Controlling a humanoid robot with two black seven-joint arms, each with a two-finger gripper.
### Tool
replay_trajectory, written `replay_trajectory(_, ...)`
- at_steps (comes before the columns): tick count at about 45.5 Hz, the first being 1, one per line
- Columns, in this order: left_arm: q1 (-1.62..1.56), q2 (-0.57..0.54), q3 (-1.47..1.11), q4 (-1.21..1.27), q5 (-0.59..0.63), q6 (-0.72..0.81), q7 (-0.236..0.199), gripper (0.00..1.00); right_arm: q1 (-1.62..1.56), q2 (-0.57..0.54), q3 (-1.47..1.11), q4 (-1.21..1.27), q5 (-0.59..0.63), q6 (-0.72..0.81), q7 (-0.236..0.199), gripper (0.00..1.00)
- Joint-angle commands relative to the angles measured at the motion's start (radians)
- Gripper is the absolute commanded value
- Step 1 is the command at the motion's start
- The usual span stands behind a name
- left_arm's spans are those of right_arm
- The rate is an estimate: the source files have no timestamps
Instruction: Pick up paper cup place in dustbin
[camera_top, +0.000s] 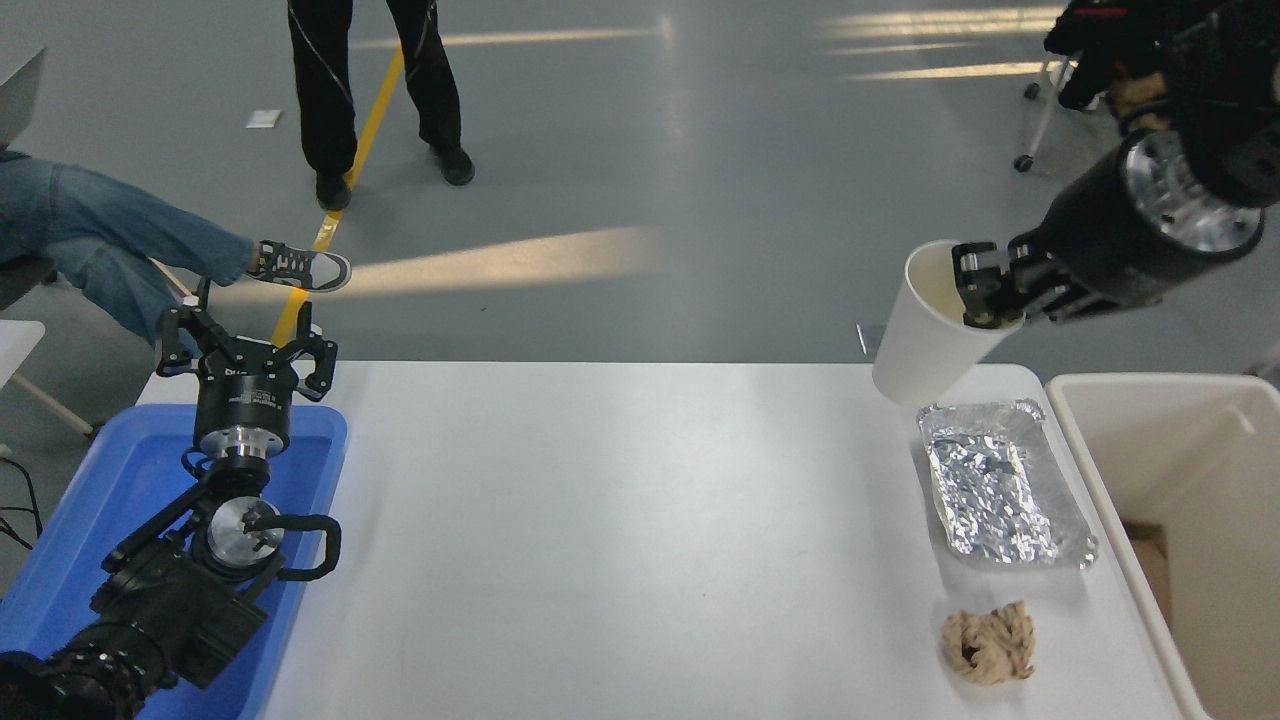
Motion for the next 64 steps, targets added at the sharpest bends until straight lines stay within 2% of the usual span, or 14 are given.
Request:
replay_trajectory(1,0.000,0.000,-0.002,0.000,-0.001,0.000,0.000,0.99,0.011,-0.014,-0.051,-0.003,0.000,0.015,0.000,0.00)
replay_trajectory(11,0.000,0.000,-0.002,0.000,-0.001,0.000,0.000,0.99,-0.360,-0.075,-0.156,-0.203,-0.001,-0.226,-0.002,0.00)
replay_trajectory(21,0.000,0.000,-0.002,0.000,-0.001,0.000,0.000,0.99,-0.695,-0.181,-0.127,-0.501,0.002,-0.315,-0.002,0.00)
replay_trajectory(34,0.000,0.000,-0.002,0.000,-0.001,0.000,0.000,0.99,-1.258,-0.275,0.115,-0.851,0.019,-0.467,-0.005,0.00)
replay_trajectory(41,0.000,0.000,-0.002,0.000,-0.001,0.000,0.000,0.99,-1.578,-0.262,0.327,-1.056,0.112,-0.495,-0.005,0.00)
replay_trajectory(49,0.000,0.000,-0.002,0.000,-0.001,0.000,0.000,0.99,-1.827,-0.177,0.504,-1.279,0.120,-0.571,-0.005,0.00)
replay_trajectory(56,0.000,0.000,-0.002,0.000,-0.001,0.000,0.000,0.99,-1.968,-0.065,0.547,-1.477,0.119,-0.587,-0.005,0.00)
replay_trajectory(64,-0.001,0.000,-0.002,0.000,-0.001,0.000,0.000,0.99,-2.033,-0.020,0.547,-1.526,0.117,-0.633,-0.009,0.00)
